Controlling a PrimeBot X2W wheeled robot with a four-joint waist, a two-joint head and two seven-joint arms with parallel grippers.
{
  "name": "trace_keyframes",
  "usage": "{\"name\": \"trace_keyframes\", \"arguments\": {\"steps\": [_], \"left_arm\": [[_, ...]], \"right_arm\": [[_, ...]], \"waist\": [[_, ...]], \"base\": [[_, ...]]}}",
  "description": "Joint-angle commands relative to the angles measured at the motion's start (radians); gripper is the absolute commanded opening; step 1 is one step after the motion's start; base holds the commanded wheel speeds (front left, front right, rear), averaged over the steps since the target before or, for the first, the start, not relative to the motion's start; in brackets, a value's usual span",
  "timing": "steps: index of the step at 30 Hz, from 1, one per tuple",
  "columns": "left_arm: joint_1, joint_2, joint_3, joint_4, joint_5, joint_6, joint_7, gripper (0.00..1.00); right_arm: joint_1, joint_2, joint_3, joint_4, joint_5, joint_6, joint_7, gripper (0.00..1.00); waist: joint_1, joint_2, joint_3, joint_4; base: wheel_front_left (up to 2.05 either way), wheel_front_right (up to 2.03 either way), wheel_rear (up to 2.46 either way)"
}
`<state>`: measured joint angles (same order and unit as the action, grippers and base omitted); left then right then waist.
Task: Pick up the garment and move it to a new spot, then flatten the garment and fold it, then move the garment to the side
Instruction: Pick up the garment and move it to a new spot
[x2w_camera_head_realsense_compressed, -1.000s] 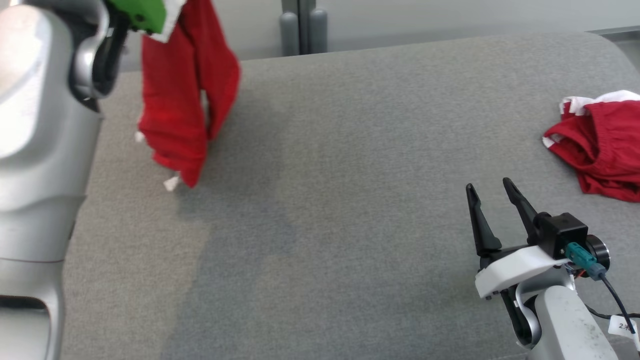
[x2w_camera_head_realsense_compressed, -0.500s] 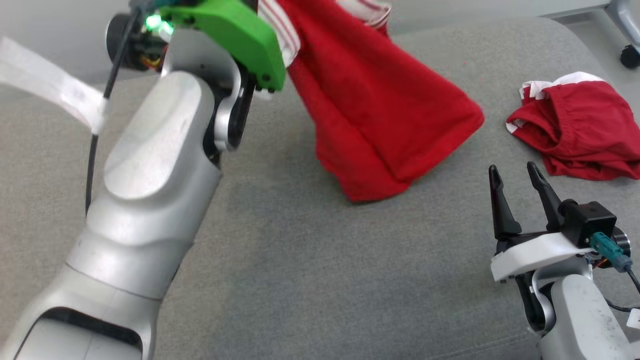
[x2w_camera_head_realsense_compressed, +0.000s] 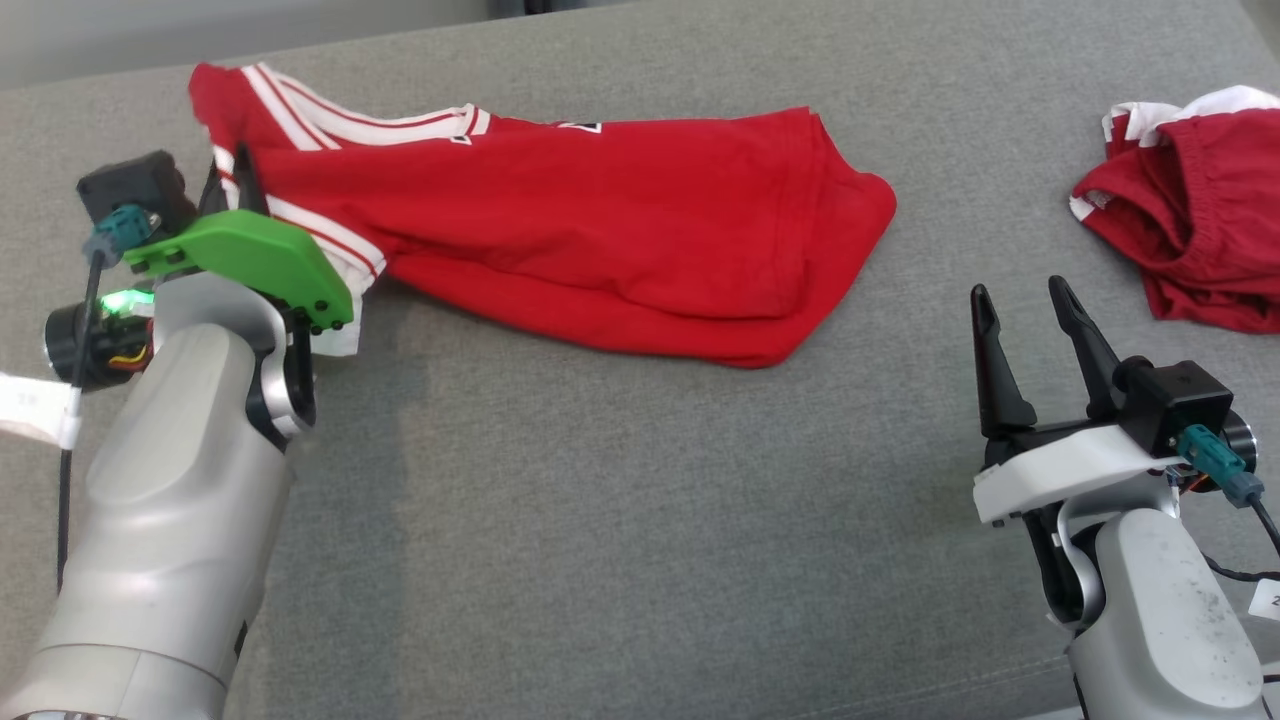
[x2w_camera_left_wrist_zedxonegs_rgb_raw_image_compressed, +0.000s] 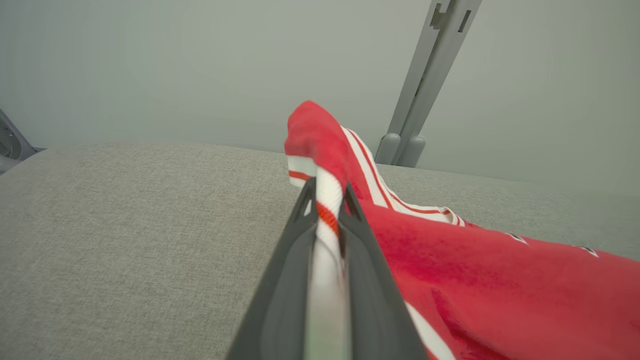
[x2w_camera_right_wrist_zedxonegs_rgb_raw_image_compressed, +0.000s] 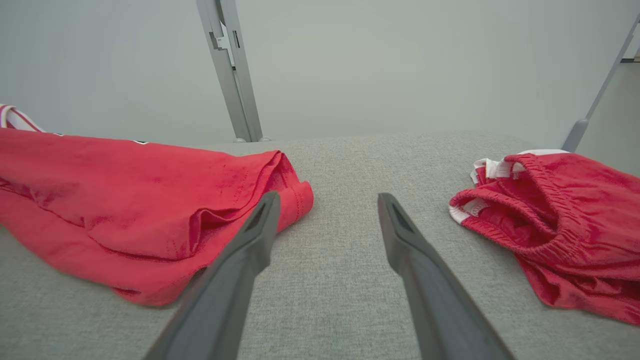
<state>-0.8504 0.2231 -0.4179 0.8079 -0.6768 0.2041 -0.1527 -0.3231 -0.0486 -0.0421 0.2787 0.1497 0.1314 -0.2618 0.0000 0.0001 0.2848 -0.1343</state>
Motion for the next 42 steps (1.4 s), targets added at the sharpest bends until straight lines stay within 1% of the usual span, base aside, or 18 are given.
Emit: {"name": "trace_keyframes", "arguments": {"steps": [1, 4, 5, 6, 7, 8, 10, 17, 21, 26, 28, 33, 37, 40, 42], "left_arm": [[0.016, 0.009, 0.011, 0.017, -0.008, 0.003, -0.016, 0.00], [0.027, 0.008, 0.024, 0.059, -0.024, -0.013, -0.043, 0.00], [0.029, 0.005, 0.026, 0.068, -0.028, -0.019, -0.049, 0.06], [0.031, 0.001, 0.027, 0.078, -0.029, -0.026, -0.058, 0.37], [0.034, -0.002, 0.027, 0.084, -0.030, -0.035, -0.066, 0.75], [0.039, -0.005, 0.027, 0.088, -0.033, -0.050, -0.074, 1.00], [0.051, -0.004, 0.030, 0.094, -0.034, -0.073, -0.088, 1.00], [0.099, 0.005, 0.026, 0.065, 0.004, -0.129, -0.113, 1.00], [0.152, 0.011, 0.049, -0.013, 0.039, -0.154, -0.113, 1.00], [0.265, 0.010, 0.085, -0.124, 0.082, -0.171, -0.112, 1.00], [0.313, 0.007, 0.091, -0.164, 0.099, -0.186, -0.112, 1.00], [0.442, -0.004, 0.118, -0.256, 0.119, -0.199, -0.112, 1.00], [0.544, -0.016, 0.135, -0.318, 0.148, -0.187, -0.112, 1.00], [0.618, -0.029, 0.151, -0.364, 0.160, -0.186, -0.111, 1.00], [0.664, -0.041, 0.158, -0.388, 0.163, -0.192, -0.111, 1.00]], "right_arm": [[-0.009, -0.004, 0.002, -0.001, -0.005, -0.001, -0.004, 1.00], [-0.010, -0.004, 0.009, 0.003, -0.012, -0.001, -0.004, 1.00], [-0.009, -0.004, 0.010, 0.005, -0.013, -0.001, -0.004, 1.00], [-0.008, -0.004, 0.011, 0.007, -0.015, -0.001, -0.004, 1.00], [-0.007, -0.004, 0.013, 0.008, -0.016, -0.002, -0.004, 1.00], [-0.005, -0.004, 0.014, 0.010, -0.017, -0.002, -0.004, 1.00], [-0.001, -0.004, 0.018, 0.013, -0.020, -0.001, -0.004, 1.00], [0.024, -0.004, 0.020, 0.017, -0.032, -0.002, -0.004, 1.00], [0.039, -0.004, 0.018, 0.019, -0.039, -0.002, -0.004, 1.00], [0.068, -0.004, 0.019, 0.024, -0.046, -0.002, -0.004, 1.00], [0.079, -0.004, 0.020, 0.026, -0.046, -0.002, -0.004, 1.00], [0.116, -0.004, 0.019, 0.026, -0.047, -0.002, -0.004, 1.00], [0.150, -0.004, 0.018, 0.021, -0.044, -0.002, -0.004, 1.00], [0.176, -0.004, 0.021, 0.014, -0.036, -0.002, -0.004, 1.00], [0.196, -0.004, 0.020, 0.012, -0.026, -0.002, -0.004, 1.00]], "waist": [[0.0000, -0.0001, 0.017, 0.013], [0.0000, -0.0001, 0.019, 0.021], [0.0000, -0.0001, 0.017, 0.023], [0.0000, -0.0001, 0.014, 0.026], [0.0000, -0.0001, 0.011, 0.029], [0.0000, -0.0001, 0.006, 0.032], [0.0000, -0.0001, -0.003, 0.037], [0.0000, -0.0001, -0.055, 0.063], [0.0000, -0.0001, -0.098, 0.081], [0.0000, -0.0001, -0.163, 0.106], [0.0000, -0.0001, -0.187, 0.115], [0.0000, -0.0001, -0.241, 0.134], [0.0000, -0.0001, -0.277, 0.149], [0.0000, -0.0001, -0.293, 0.157], [0.0000, -0.0001, -0.300, 0.163]], "base": [[0.00, 0.00, 0.00], [0.00, 0.00, 0.00], [0.00, 0.00, 0.00], [0.00, 0.00, 0.00], [0.00, 0.00, 0.00], [0.00, 0.00, 0.00], [0.00, 0.00, 0.00], [0.00, 0.00, 0.00], [0.00, 0.00, 0.00], [0.00, 0.00, 0.00], [0.00, 0.00, 0.00], [0.00, 0.00, 0.00], [0.00, 0.00, 0.00], [0.00, 0.00, 0.00], [0.00, 0.00, 0.00]]}}
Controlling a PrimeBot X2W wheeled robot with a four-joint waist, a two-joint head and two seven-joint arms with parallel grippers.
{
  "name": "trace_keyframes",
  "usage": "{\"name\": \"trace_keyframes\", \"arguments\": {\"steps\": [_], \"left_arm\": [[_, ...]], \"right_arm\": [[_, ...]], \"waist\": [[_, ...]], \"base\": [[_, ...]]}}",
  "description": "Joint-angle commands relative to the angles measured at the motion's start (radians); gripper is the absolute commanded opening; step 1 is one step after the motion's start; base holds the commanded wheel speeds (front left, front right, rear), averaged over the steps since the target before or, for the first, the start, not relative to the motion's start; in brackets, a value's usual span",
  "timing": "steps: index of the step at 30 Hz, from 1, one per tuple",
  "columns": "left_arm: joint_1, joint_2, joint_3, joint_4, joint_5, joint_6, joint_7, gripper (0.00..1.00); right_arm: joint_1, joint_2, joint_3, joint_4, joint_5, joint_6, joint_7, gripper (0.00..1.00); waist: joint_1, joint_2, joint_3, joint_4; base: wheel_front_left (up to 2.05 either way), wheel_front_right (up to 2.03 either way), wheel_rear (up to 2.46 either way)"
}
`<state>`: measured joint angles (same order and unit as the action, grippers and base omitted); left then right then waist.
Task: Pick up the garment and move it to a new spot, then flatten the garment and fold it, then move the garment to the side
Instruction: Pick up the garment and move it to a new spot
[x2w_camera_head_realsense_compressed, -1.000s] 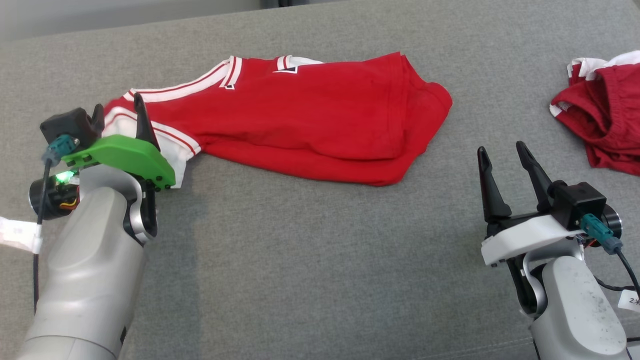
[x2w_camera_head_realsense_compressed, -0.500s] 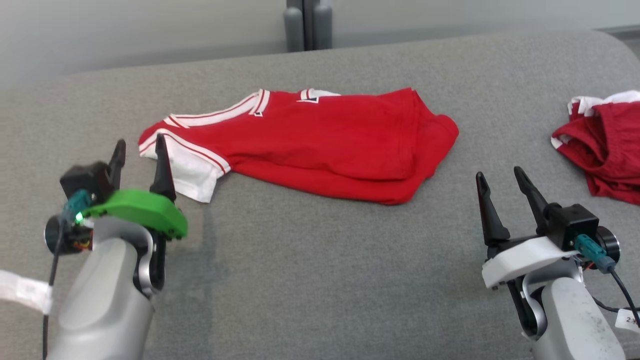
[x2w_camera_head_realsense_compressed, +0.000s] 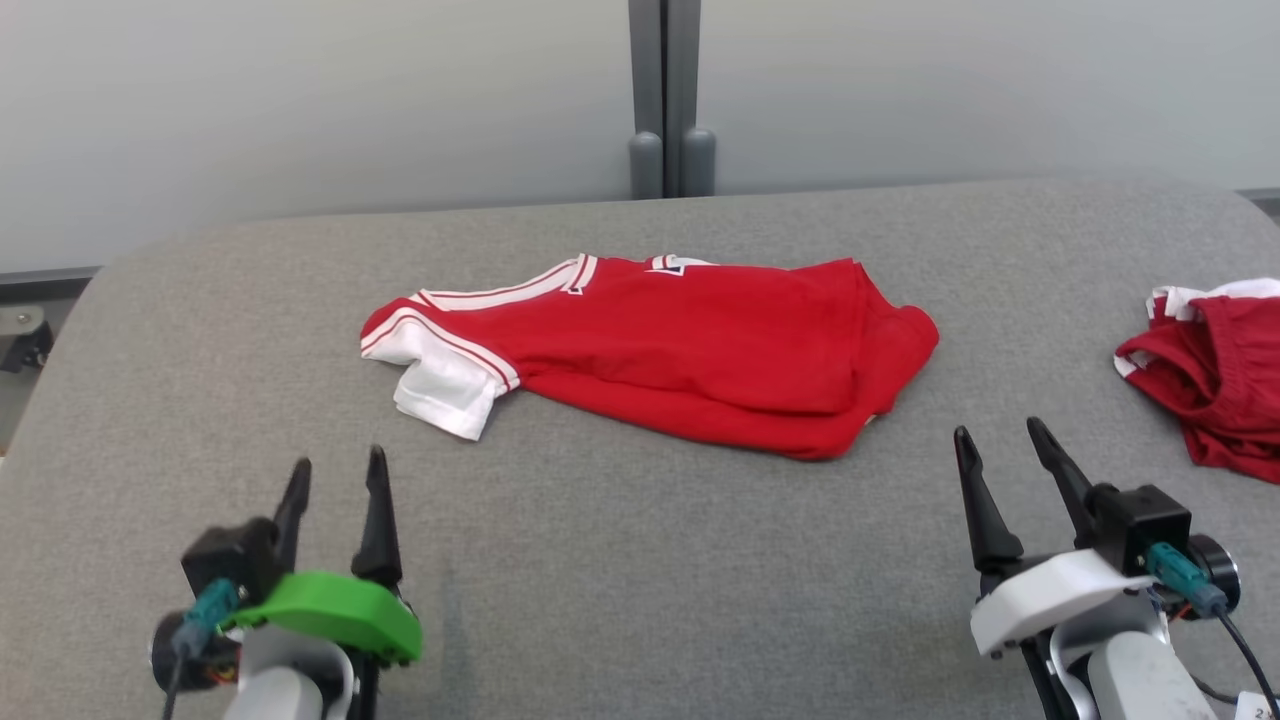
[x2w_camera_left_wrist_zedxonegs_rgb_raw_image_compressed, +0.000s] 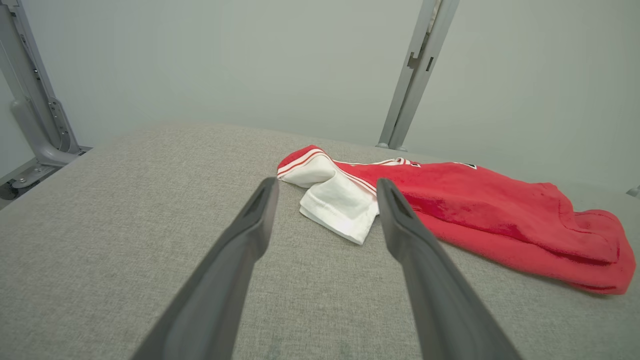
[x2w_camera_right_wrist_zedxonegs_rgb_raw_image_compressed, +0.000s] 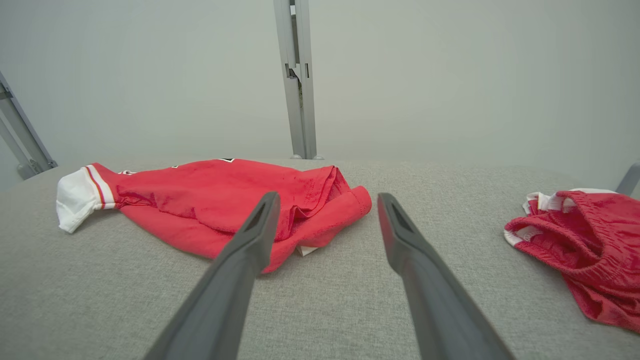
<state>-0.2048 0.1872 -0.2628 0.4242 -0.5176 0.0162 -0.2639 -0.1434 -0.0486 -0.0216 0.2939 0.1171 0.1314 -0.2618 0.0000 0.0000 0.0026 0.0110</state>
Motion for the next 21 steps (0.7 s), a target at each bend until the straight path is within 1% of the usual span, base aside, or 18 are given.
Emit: {"name": "trace_keyframes", "arguments": {"steps": [1, 9, 21], "left_arm": [[0.042, -0.012, 0.009, -0.016, 0.005, -0.008, 0.000, 1.00], [0.160, -0.057, 0.048, -0.089, 0.034, -0.022, 0.000, 1.00], [0.196, -0.092, 0.069, -0.113, 0.063, -0.034, 0.000, 1.00]], "right_arm": [[0.026, -0.004, -0.001, -0.003, 0.012, -0.002, -0.004, 1.00], [0.079, -0.004, 0.013, 0.007, 0.044, -0.001, -0.004, 1.00], [0.071, -0.004, 0.016, 0.023, 0.052, -0.002, -0.004, 1.00]], "waist": [[0.0000, 0.0000, -0.021, 0.022], [0.0000, 0.0000, -0.030, 0.032], [0.0000, 0.0000, -0.024, 0.029]], "base": [[0.00, 0.00, 0.00], [0.00, 0.00, 0.00], [0.00, 0.00, 0.00]]}}
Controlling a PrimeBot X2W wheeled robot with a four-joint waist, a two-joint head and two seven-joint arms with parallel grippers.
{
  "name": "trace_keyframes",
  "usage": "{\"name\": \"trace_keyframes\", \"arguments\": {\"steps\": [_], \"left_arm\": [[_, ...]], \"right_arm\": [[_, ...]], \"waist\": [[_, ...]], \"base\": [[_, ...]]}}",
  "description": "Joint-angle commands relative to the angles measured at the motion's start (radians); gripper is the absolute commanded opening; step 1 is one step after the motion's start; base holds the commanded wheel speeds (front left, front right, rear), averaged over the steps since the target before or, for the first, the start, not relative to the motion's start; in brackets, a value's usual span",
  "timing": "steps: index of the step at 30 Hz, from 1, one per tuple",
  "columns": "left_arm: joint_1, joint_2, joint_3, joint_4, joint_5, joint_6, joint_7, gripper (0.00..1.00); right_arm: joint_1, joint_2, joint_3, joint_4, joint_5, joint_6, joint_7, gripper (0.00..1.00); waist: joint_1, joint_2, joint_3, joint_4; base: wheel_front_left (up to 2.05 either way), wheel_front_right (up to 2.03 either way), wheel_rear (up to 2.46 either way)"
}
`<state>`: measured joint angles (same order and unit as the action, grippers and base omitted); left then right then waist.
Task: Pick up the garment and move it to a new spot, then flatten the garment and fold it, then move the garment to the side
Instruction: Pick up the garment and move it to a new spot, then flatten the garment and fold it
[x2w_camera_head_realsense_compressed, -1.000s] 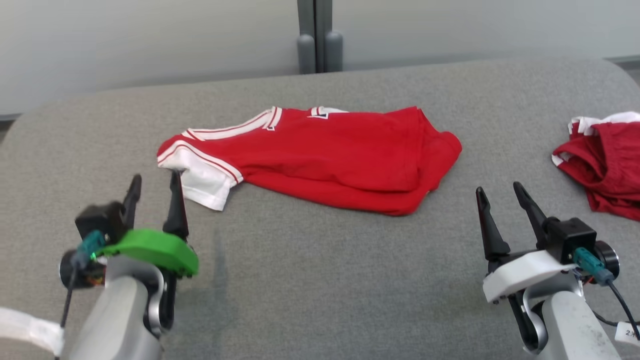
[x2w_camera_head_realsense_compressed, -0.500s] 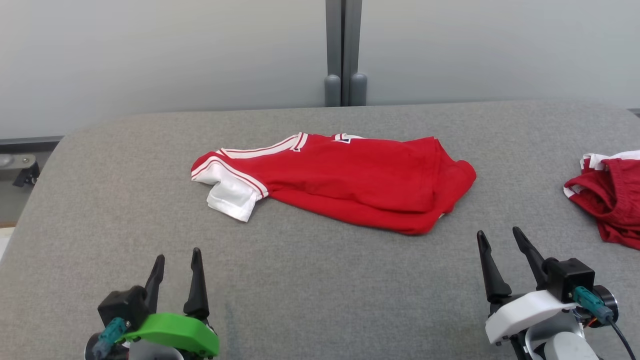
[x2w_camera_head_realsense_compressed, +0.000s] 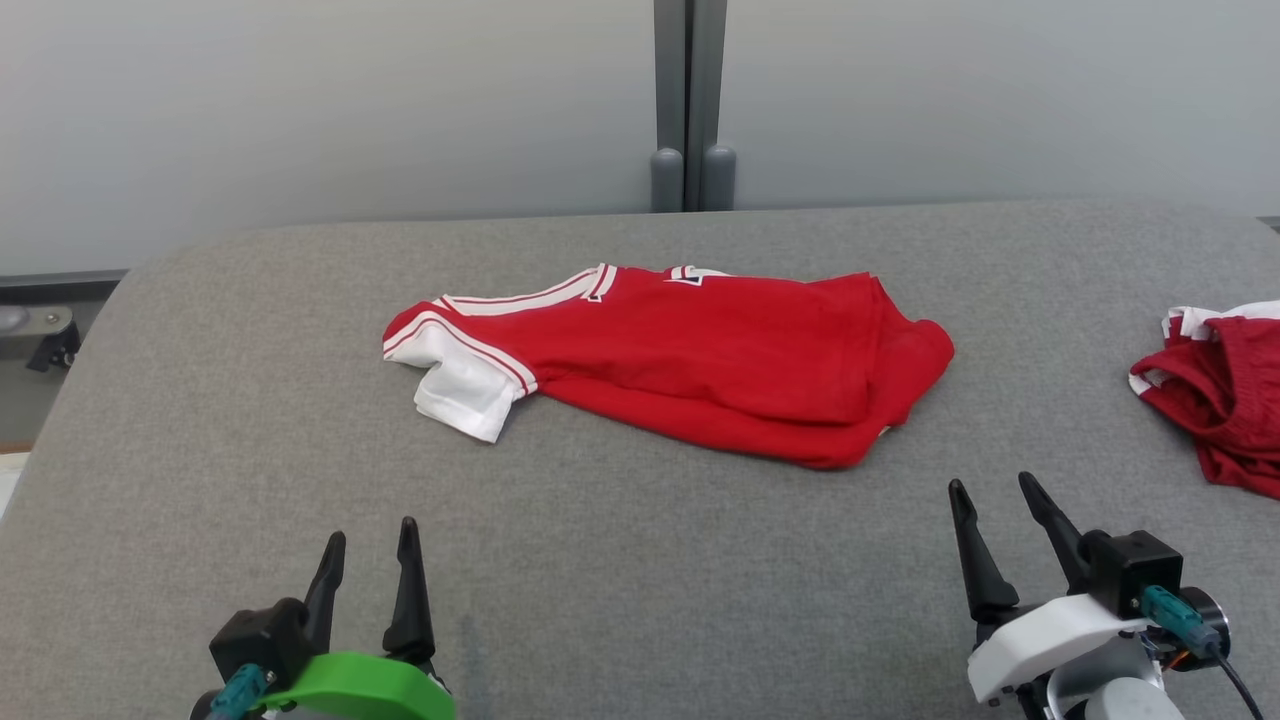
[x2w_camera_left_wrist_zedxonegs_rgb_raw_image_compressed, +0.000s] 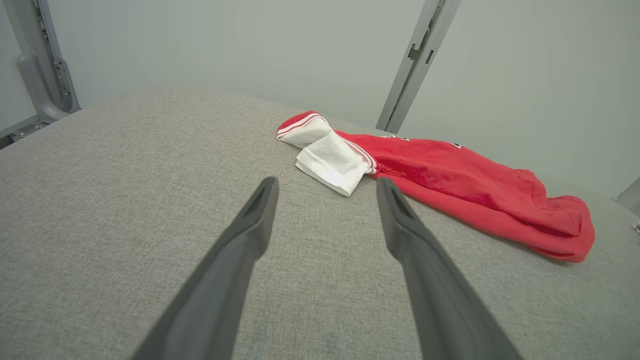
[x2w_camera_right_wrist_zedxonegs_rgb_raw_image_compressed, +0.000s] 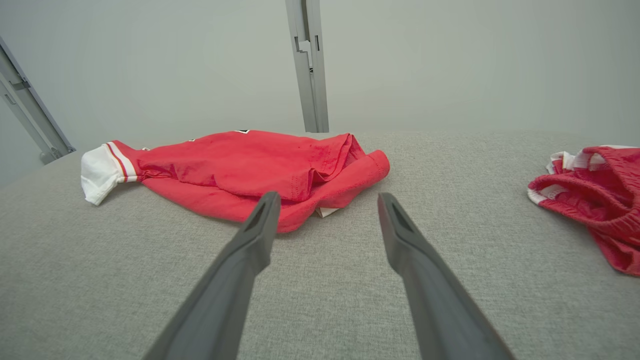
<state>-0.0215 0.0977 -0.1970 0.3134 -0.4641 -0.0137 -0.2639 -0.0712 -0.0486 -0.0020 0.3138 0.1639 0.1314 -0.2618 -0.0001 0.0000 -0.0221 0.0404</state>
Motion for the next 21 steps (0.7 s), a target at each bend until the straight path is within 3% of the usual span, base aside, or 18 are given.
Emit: {"name": "trace_keyframes", "arguments": {"steps": [1, 11, 21], "left_arm": [[0.012, -0.004, 0.005, -0.001, 0.011, -0.005, 0.000, 1.00], [-0.015, -0.025, 0.017, 0.005, 0.012, -0.008, 0.000, 1.00], [-0.069, -0.041, 0.013, 0.008, 0.024, -0.019, -0.001, 1.00]], "right_arm": [[-0.002, -0.004, -0.004, 0.003, 0.005, -0.002, -0.004, 1.00], [-0.056, -0.004, -0.013, 0.034, -0.050, -0.002, -0.004, 1.00], [-0.313, -0.004, -0.019, 0.250, -0.157, -0.002, 0.090, 1.00]], "waist": [[0.0001, 0.0000, 0.002, 0.000], [0.0001, 0.0000, 0.032, 0.022], [0.0001, 0.0000, 0.117, 0.094]], "base": [[0.00, 0.00, 0.00], [0.00, 0.00, 0.00], [0.00, 0.00, 0.00]]}}
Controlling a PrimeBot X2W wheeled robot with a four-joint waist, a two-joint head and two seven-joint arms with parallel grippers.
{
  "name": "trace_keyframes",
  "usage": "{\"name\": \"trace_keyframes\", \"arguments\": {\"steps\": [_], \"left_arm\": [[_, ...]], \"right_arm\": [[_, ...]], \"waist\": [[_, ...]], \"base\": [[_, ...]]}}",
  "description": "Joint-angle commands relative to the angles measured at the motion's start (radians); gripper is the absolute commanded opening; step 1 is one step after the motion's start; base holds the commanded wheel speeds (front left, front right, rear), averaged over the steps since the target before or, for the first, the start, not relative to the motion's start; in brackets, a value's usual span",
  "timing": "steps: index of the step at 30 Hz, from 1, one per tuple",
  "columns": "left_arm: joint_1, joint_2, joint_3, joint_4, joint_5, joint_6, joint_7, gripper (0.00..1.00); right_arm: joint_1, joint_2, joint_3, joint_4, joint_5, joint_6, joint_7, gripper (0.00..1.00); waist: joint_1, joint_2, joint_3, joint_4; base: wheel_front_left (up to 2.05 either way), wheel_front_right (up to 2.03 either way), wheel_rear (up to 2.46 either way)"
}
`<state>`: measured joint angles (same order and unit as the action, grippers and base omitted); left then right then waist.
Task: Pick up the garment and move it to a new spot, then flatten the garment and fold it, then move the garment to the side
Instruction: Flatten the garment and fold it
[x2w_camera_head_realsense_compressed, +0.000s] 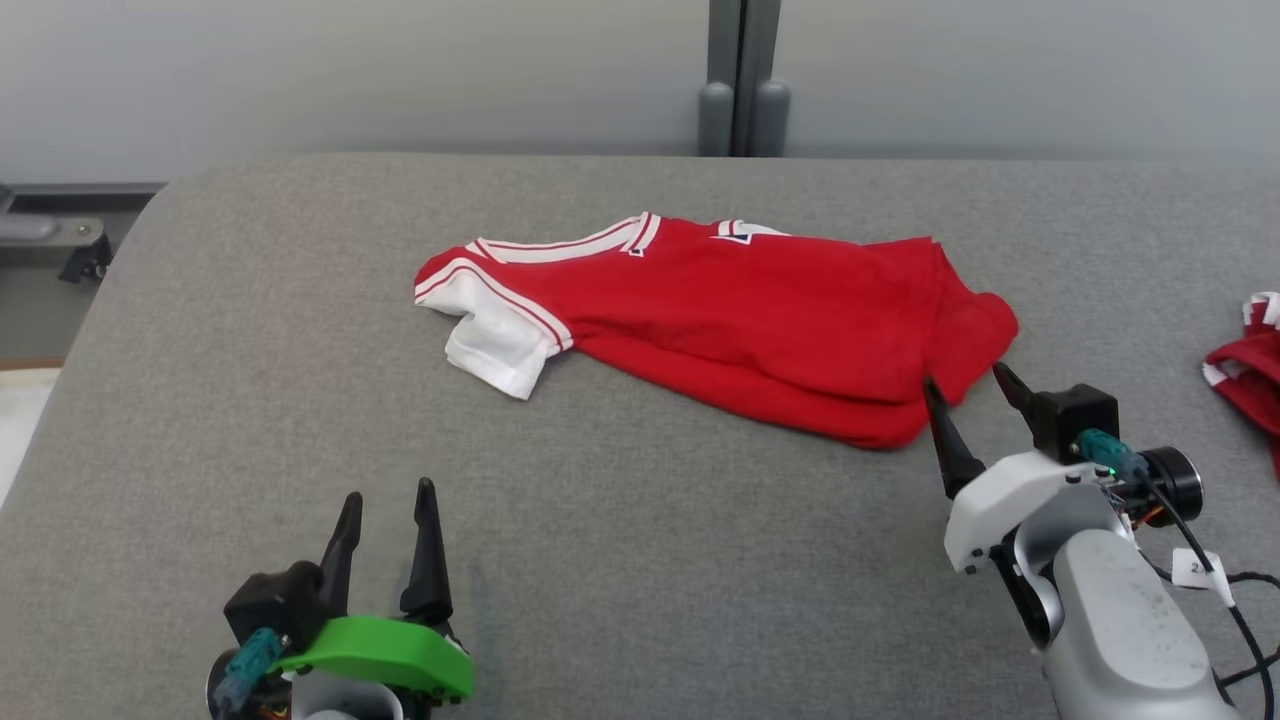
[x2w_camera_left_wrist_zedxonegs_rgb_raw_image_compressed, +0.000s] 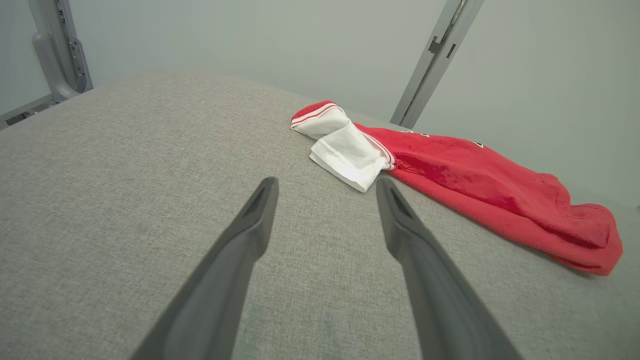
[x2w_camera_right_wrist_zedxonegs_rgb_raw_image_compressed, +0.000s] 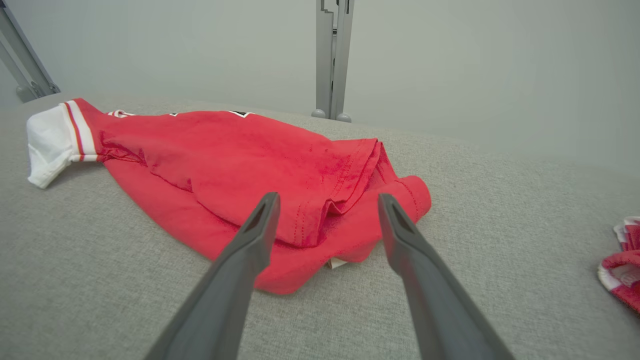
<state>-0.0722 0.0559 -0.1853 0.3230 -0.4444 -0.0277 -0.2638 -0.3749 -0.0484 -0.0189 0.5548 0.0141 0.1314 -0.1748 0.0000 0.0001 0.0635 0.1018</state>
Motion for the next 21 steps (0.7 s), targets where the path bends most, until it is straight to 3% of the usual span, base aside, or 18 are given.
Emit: {"name": "trace_keyframes", "arguments": {"steps": [1, 15, 16, 17, 18, 19, 20, 21], "left_arm": [[-0.021, 0.000, 0.001, 0.000, 0.005, -0.005, -0.001, 1.00], [-0.059, -0.005, 0.010, -0.001, -0.003, -0.002, -0.001, 1.00], [-0.059, -0.005, 0.010, -0.001, -0.004, 0.001, -0.001, 1.00], [-0.058, -0.005, 0.011, -0.001, -0.005, 0.003, -0.001, 1.00], [-0.055, -0.005, 0.012, -0.001, -0.005, 0.004, -0.001, 1.00], [-0.053, -0.005, 0.014, 0.000, -0.005, 0.004, -0.001, 1.00], [-0.050, -0.005, 0.016, 0.000, -0.003, 0.006, -0.001, 1.00], [-0.047, -0.005, 0.017, 0.001, -0.001, 0.008, -0.001, 1.00]], "right_arm": [[-0.027, -0.004, -0.005, 0.032, -0.019, -0.002, 0.011, 1.00], [-0.218, -0.004, -0.072, 0.336, -0.078, -0.002, 0.037, 1.00], [-0.227, -0.004, -0.067, 0.355, -0.063, -0.001, 0.030, 0.87], [-0.235, -0.004, -0.061, 0.367, -0.046, -0.002, 0.023, 0.49], [-0.242, -0.004, -0.051, 0.383, -0.025, -0.002, 0.012, 0.30], [-0.248, -0.004, -0.039, 0.394, -0.009, -0.002, 0.004, 0.26], [-0.257, -0.004, -0.025, 0.404, 0.008, -0.002, -0.008, 0.07], [-0.264, -0.004, -0.012, 0.409, 0.023, -0.002, -0.019, 0.00]], "waist": [[0.0000, -0.0001, 0.040, 0.041], [0.0000, -0.0001, 0.121, 0.108], [0.0000, -0.0001, 0.121, 0.108], [0.0000, -0.0001, 0.120, 0.107], [0.0000, -0.0001, 0.119, 0.105], [0.0000, -0.0001, 0.116, 0.102], [0.0000, -0.0001, 0.114, 0.097], [0.0000, -0.0001, 0.110, 0.092]], "base": [[0.00, 0.00, 0.00], [0.00, 0.00, 0.00], [0.00, 0.00, 0.00], [0.00, 0.00, 0.00], [0.00, 0.00, 0.00], [0.00, 0.00, 0.00], [0.00, 0.00, 0.00], [0.00, 0.00, 0.00]]}}
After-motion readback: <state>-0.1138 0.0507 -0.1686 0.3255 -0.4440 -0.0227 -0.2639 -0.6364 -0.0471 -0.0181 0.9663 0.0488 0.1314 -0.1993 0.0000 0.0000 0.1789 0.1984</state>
